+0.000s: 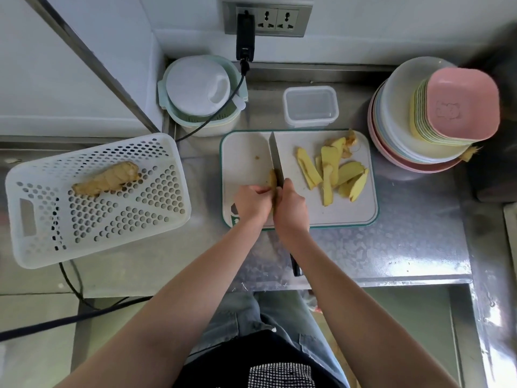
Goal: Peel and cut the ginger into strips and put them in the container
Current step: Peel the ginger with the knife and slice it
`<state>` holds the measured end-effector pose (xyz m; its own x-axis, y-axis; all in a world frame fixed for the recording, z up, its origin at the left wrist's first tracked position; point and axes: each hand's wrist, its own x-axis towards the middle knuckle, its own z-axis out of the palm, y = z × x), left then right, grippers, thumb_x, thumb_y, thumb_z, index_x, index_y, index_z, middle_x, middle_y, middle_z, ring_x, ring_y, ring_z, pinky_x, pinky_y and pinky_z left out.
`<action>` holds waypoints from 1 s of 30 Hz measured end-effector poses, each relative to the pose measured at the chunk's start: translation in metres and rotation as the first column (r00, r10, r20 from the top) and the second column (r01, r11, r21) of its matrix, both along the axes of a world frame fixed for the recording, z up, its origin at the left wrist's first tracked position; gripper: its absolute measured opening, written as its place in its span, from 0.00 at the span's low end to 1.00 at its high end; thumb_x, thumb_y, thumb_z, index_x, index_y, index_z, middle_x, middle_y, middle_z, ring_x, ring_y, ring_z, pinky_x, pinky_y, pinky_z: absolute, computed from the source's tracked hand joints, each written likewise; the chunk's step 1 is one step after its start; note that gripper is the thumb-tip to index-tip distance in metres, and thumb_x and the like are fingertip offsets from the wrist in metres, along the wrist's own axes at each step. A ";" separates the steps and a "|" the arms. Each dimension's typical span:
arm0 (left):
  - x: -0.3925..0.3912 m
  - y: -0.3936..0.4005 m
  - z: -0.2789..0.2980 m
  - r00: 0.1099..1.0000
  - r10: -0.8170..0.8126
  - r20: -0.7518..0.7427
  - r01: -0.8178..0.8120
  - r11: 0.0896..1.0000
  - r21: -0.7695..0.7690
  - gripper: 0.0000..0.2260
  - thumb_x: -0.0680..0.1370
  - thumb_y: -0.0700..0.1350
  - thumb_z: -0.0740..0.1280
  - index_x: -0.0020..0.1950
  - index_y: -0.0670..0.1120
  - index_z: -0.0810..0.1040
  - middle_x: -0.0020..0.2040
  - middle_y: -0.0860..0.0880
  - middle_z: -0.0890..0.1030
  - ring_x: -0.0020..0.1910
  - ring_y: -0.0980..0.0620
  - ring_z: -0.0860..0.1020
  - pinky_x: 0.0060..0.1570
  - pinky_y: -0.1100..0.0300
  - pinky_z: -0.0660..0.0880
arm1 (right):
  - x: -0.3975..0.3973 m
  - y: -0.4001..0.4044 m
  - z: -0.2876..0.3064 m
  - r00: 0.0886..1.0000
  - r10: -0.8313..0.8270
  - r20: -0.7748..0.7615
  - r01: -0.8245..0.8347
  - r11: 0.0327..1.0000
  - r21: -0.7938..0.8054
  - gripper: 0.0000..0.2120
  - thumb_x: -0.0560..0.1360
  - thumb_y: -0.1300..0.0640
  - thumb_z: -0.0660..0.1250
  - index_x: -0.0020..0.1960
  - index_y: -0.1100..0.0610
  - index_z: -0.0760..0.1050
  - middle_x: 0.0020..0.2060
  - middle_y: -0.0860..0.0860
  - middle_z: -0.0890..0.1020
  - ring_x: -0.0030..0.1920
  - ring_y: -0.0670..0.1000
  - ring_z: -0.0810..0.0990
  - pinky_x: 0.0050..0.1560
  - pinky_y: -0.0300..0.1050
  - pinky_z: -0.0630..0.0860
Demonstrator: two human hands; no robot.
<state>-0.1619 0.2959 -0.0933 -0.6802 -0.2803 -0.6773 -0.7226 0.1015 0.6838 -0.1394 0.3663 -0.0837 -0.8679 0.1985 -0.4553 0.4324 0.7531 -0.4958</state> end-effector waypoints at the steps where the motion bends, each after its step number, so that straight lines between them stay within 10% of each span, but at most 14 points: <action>1: 0.001 0.000 0.001 1.000 0.003 0.002 -0.003 1.000 -0.009 0.07 0.71 0.39 0.70 0.34 0.46 0.82 0.33 0.47 0.81 0.33 0.51 0.78 0.34 0.60 0.74 | 0.005 0.003 -0.001 1.000 0.000 0.002 0.000 1.000 0.009 0.06 0.82 0.59 0.51 0.46 0.55 0.60 0.36 0.56 0.76 0.36 0.59 0.75 0.31 0.47 0.69; 8: -0.002 -0.005 0.002 1.000 0.013 0.020 -0.013 1.000 -0.021 0.04 0.71 0.38 0.72 0.45 0.41 0.84 0.32 0.52 0.78 0.36 0.53 0.76 0.29 0.69 0.69 | 0.017 0.043 0.007 0.977 -0.188 -0.099 0.174 0.976 -0.134 0.12 0.83 0.53 0.52 0.44 0.59 0.62 0.31 0.55 0.71 0.32 0.59 0.70 0.27 0.50 0.67; 14: -0.005 -0.011 -0.005 0.999 0.017 0.048 -0.019 0.999 0.030 0.11 0.67 0.40 0.77 0.49 0.40 0.84 0.47 0.43 0.84 0.48 0.45 0.81 0.54 0.52 0.77 | 0.014 0.028 0.023 0.977 -0.173 -0.125 0.149 0.972 -0.180 0.13 0.82 0.53 0.53 0.39 0.52 0.61 0.31 0.53 0.72 0.32 0.59 0.73 0.33 0.62 0.77; 20: -0.003 -0.010 0.002 0.998 0.026 0.054 -0.028 0.999 0.036 0.10 0.70 0.40 0.74 0.51 0.41 0.83 0.45 0.46 0.83 0.39 0.53 0.78 0.26 0.75 0.69 | 0.022 0.018 0.015 0.983 -0.164 -0.078 0.145 0.968 -0.203 0.12 0.82 0.53 0.53 0.41 0.57 0.63 0.30 0.52 0.71 0.29 0.54 0.69 0.31 0.54 0.75; 30: -0.002 -0.011 0.005 0.998 -0.035 0.057 0.034 0.999 0.019 0.08 0.73 0.42 0.72 0.51 0.42 0.83 0.44 0.46 0.83 0.41 0.51 0.78 0.33 0.69 0.70 | 0.021 0.015 0.010 0.997 -0.073 -0.030 0.067 0.985 -0.160 0.10 0.83 0.54 0.52 0.46 0.58 0.64 0.33 0.52 0.72 0.34 0.56 0.71 0.32 0.46 0.63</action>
<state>-0.1641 0.2854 -0.0885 -0.6496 -0.2445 -0.7198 -0.7566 0.1154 0.6436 -0.1183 0.3816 -0.0735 -0.8706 0.1866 -0.4552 0.4611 0.6320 -0.6229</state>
